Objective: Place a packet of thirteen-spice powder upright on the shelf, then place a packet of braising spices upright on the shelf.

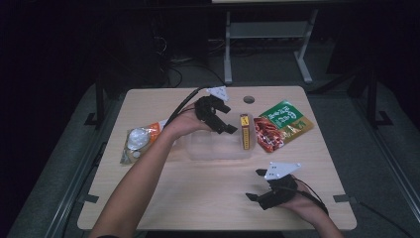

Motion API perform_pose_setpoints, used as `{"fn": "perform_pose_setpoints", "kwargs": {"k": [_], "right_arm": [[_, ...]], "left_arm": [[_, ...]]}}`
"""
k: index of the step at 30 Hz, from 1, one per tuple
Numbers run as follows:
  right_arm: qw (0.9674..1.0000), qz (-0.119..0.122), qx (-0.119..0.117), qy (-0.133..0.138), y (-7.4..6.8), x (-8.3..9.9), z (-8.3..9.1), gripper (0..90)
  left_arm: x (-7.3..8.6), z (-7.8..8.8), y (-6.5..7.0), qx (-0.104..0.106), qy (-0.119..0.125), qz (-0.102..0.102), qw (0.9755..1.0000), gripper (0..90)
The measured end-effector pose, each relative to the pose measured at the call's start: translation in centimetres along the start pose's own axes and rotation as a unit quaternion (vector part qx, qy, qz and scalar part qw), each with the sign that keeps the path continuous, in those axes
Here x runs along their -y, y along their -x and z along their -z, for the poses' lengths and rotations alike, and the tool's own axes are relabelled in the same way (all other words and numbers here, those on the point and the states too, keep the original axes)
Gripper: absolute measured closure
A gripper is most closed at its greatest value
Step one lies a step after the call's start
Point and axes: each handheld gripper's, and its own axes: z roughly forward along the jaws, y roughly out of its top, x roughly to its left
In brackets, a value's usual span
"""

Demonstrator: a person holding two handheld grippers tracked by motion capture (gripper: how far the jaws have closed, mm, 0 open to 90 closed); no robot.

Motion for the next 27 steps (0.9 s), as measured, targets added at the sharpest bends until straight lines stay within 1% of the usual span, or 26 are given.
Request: {"fn": "perform_pose_setpoints", "kwargs": {"k": [1, 3, 6, 9, 10, 11, 13, 15, 16, 18, 19, 21, 22, 23, 24, 25, 26, 27], "right_arm": [[1.0, 0.0, 0.0, 0.0, 0.1, 0.0, 0.0, 13.3], [1.0, -0.002, 0.0, 0.001, 0.2, 0.1, 0.1, 13.3], [0.9999, -0.011, -0.001, 0.001, 0.3, 0.2, 0.2, 13.3], [0.9999, -0.013, 0.002, 0.004, 0.6, 0.4, 0.4, 13.3], [0.9999, -0.013, 0.003, 0.005, 0.7, 0.4, 0.4, 13.3], [0.9999, -0.016, 0.004, 0.003, 0.7, 0.4, 0.5, 13.3], [0.9998, -0.018, 0.009, -0.001, 0.8, 0.5, 0.6, 13.3], [0.9996, -0.021, 0.014, -0.009, 0.9, 0.5, 0.7, 13.3], [0.9995, -0.023, 0.017, -0.012, 1.0, 0.5, 0.8, 13.3], [0.9989, -0.03, 0.028, -0.023, 1.2, 0.5, 1.1, 13.2], [0.9985, -0.034, 0.036, -0.024, 1.3, 0.5, 1.2, 13.2], [0.998, -0.044, 0.04, -0.024, 1.8, 0.5, 1.5, 13.2], [0.9975, -0.05, 0.044, -0.025, 2.1, 0.6, 1.7, 13.4], [0.997, -0.055, 0.049, -0.023, 2.5, 0.6, 1.9, 14.0], [0.9966, -0.06, 0.053, -0.023, 2.7, 0.6, 2.0, 14.0], [0.9957, -0.065, 0.063, -0.023, 3.1, 0.5, 2.1, 14.8], [0.9945, -0.075, 0.069, -0.024, 3.4, 0.5, 2.2, 16.3], [0.9941, -0.077, 0.073, -0.024, 3.9, 0.4, 2.2, 18.2]], "left_arm": [[0.3, 0.2, 0.2, -0.002, -0.001, 0.002, 1.0, 12.6], [1.1, 0.8, 0.8, -0.013, -0.007, 0.007, 0.9999, 12.6], [2.2, 1.6, 1.6, -0.022, -0.008, 0.016, 0.9996, 12.7], [3.4, 2.1, 2.6, -0.032, -0.011, 0.029, 0.999, 12.6], [3.7, 2.4, 2.8, -0.033, -0.016, 0.026, 0.999, 12.7], [4.1, 2.5, 3.2, -0.038, -0.011, 0.034, 0.9987, 12.7], [4.8, 2.9, 3.7, -0.045, -0.006, 0.039, 0.9982, 12.7], [5.5, 3.3, 4.3, -0.048, 0.006, 0.05, 0.9976, 12.7], [6.0, 3.5, 4.7, -0.051, 0.008, 0.049, 0.9974, 12.8], [6.9, 3.8, 5.5, -0.055, 0.014, 0.057, 0.9968, 13.0], [7.3, 4.0, 5.8, -0.057, 0.015, 0.059, 0.9965, 13.0], [8.3, 4.4, 6.6, -0.061, 0.021, 0.062, 0.996, 13.1], [9.0, 4.6, 7.1, -0.061, 0.024, 0.068, 0.9955, 13.1], [9.4, 4.8, 7.4, -0.064, 0.024, 0.066, 0.9955, 13.1], [9.9, 4.9, 7.8, -0.065, 0.025, 0.068, 0.9953, 13.1], [10.6, 5.1, 8.2, -0.066, 0.024, 0.072, 0.995, 13.1], [11.2, 5.3, 8.6, -0.069, 0.025, 0.074, 0.9946, 13.1], [11.8, 5.4, 8.9, -0.069, 0.025, 0.079, 0.9942, 13.1]]}}
